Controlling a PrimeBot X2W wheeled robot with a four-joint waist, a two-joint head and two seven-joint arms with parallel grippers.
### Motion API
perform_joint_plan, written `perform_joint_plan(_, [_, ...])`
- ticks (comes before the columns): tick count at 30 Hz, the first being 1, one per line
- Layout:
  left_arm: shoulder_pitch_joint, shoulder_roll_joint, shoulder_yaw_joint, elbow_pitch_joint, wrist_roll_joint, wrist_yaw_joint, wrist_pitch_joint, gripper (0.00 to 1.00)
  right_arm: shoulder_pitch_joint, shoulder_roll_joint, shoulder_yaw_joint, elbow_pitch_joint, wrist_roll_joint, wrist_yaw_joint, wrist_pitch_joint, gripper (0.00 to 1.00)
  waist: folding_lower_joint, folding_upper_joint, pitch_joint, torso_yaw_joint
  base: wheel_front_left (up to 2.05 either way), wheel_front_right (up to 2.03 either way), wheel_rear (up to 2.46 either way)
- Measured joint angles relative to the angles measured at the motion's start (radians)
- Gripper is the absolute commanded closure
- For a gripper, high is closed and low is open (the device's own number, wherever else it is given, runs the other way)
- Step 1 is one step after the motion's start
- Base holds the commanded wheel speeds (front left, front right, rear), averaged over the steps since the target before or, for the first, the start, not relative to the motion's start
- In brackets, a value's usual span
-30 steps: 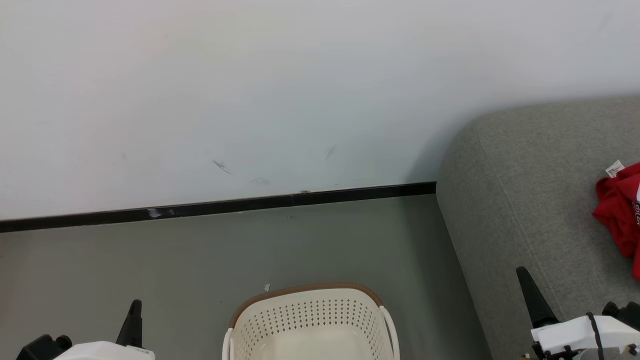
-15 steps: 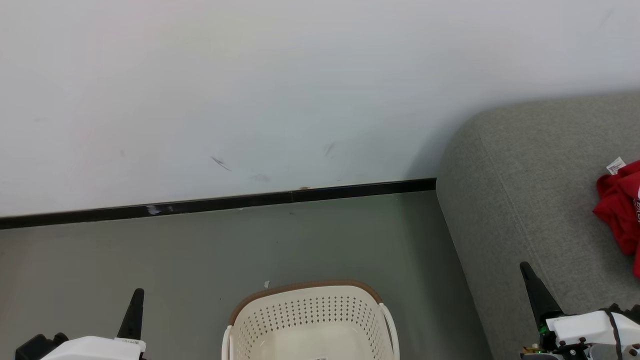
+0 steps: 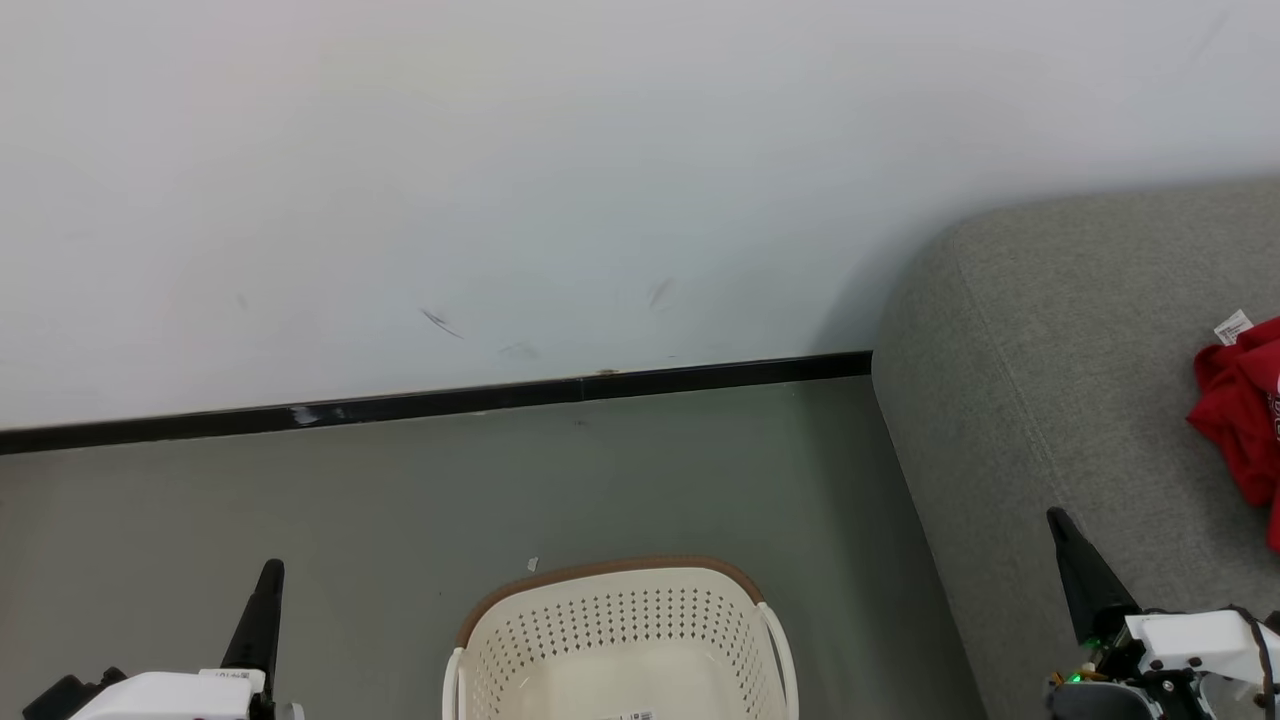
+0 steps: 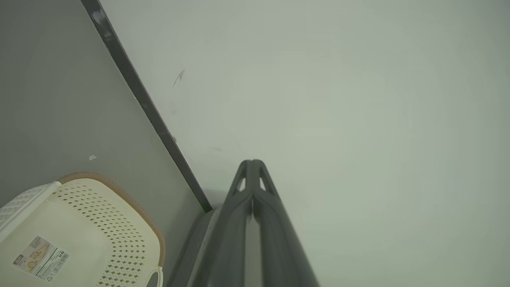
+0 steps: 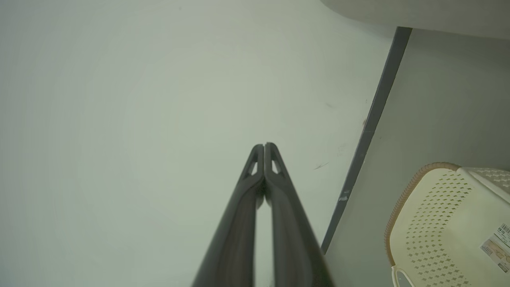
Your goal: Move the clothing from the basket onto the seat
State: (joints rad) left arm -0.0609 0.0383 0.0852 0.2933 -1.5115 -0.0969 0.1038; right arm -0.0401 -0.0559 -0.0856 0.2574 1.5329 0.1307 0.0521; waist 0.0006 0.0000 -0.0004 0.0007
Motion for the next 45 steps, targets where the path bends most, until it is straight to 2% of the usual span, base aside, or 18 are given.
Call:
perform_joint_plan(8, [-0.011,-0.006,0.009,-0.004,-0.082,-0.026,0.019,1.0,-0.013,-0.004,-0.005,0.006,0.1,0.0,0.019,1.0,0.0,0.0,0.003,-0.001,0.0,0.0,0.0])
perform_joint_plan(45, [-0.011,-0.006,0.005,-0.013,-0.083,-0.026,0.018,1.0,-0.016,-0.004,-0.007,0.008,0.103,0.0,0.02,1.0,-0.0002,0.0,0.003,-0.001,0.0,0.0,0.0])
